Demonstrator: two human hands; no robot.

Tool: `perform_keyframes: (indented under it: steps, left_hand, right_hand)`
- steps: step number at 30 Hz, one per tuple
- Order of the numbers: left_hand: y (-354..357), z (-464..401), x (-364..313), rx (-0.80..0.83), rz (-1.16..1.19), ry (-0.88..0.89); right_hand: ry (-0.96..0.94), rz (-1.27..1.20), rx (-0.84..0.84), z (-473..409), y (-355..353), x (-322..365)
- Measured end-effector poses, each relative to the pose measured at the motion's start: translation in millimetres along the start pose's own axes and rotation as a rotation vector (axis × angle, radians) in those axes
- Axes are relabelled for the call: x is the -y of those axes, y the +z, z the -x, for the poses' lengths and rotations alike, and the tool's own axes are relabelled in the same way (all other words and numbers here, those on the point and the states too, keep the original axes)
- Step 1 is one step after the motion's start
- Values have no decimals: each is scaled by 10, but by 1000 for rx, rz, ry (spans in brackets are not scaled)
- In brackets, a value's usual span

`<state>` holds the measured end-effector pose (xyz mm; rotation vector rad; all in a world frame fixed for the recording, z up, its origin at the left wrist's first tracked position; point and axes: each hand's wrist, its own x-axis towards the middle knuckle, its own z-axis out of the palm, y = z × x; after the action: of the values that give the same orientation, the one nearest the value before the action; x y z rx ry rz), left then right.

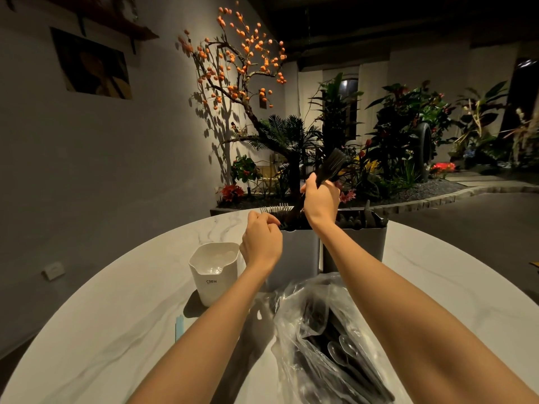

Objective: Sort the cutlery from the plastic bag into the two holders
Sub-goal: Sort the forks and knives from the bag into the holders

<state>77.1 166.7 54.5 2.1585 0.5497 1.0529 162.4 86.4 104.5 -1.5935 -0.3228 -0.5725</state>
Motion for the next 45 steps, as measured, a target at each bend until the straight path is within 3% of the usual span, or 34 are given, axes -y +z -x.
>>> perform_keyframes:
  steps: [5, 15, 20, 24, 28, 33, 37, 40, 45]
  left_hand:
    - [-2, -5, 3, 5, 1, -4]
    - [21, -10, 25, -4, -19, 41]
    - [8, 52, 73, 20, -122, 132]
    - [-5, 57, 67, 9, 24, 115]
    - [-32, 81, 27, -63, 156, 126]
    - [-35, -5, 10, -107, 178, 114]
    - [-45, -25, 29, -148, 159, 136]
    - [-35, -34, 65, -169, 133, 162]
    - [-5, -30, 137, -146, 90, 108]
  right_hand:
    - [-30, 74, 13, 22, 45, 2]
    - [-167, 626, 522, -37, 58, 48]
    - [-210, 735, 487, 106, 125, -4]
    - [-187, 493, 464, 123, 148, -55]
    - [-394, 437, 335, 134, 101, -84]
    - [-597, 318, 362, 176, 35, -78]
    - [-744, 425, 339, 158, 5, -88]
    - [-704, 635, 427, 155, -26, -262]
    - [-586, 588, 445, 239, -68, -305]
